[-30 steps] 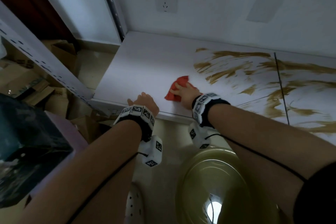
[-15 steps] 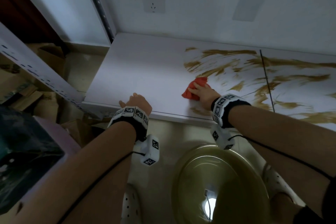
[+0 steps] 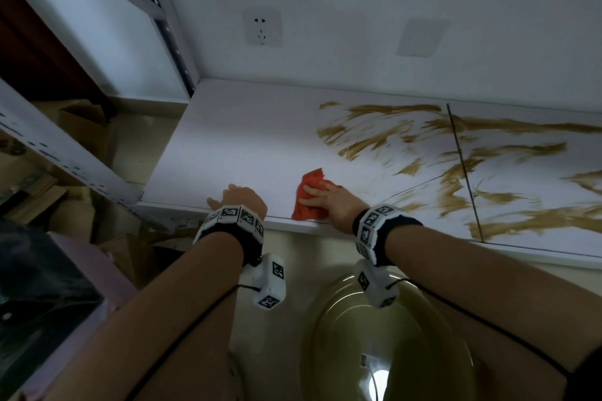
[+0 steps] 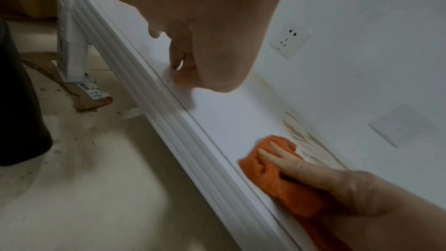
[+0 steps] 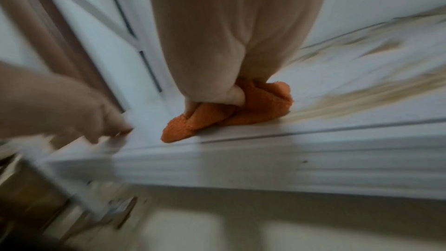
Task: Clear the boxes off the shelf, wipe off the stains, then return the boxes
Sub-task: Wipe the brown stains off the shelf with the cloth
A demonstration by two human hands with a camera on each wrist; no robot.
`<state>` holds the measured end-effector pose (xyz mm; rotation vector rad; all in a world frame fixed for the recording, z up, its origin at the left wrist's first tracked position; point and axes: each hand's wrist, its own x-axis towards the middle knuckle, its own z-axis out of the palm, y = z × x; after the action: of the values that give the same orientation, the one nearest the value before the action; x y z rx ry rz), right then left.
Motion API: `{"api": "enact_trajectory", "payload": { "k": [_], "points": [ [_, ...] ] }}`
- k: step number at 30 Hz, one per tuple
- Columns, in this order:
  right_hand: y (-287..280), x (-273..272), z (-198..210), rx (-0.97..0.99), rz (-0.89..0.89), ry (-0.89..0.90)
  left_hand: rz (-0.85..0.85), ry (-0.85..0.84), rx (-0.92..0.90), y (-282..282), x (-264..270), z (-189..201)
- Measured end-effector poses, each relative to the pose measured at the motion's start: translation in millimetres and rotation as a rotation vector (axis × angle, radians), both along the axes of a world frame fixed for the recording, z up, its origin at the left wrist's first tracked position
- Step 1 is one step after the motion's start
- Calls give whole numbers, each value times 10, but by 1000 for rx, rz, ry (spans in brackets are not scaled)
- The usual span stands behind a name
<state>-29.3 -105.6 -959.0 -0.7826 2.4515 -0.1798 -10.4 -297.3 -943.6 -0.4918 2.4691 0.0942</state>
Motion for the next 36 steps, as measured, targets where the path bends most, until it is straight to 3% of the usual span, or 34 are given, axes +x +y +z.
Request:
{"api": "enact_trajectory", "payload": {
  "k": [7,11,15,19,24,29,32,36],
  "points": [
    [320,-229,67,126,-302,-40,-21,-59,-26,-70,0,-95],
    [72,-176,152,200,-193,-63,13,-30,-21,-55,-41,-98],
    [-213,-31,136,125,-69,-77,23,20,-9,-28,-11,-57],
    [-64,157,58,80,25,-71,4,64,22,4,-1,-3],
    [480,199,3,64,-174,6,-212,179,113,169,-14,90],
    [764,108,88,222,-407,-58,-295,121,134,368,57,-33],
    [642,143,82,235,-409,-58,-314,95,96,390,58,-47],
    [336,100,68,196,-257,-30,-262,121,28,461,22,2]
  ]
}}
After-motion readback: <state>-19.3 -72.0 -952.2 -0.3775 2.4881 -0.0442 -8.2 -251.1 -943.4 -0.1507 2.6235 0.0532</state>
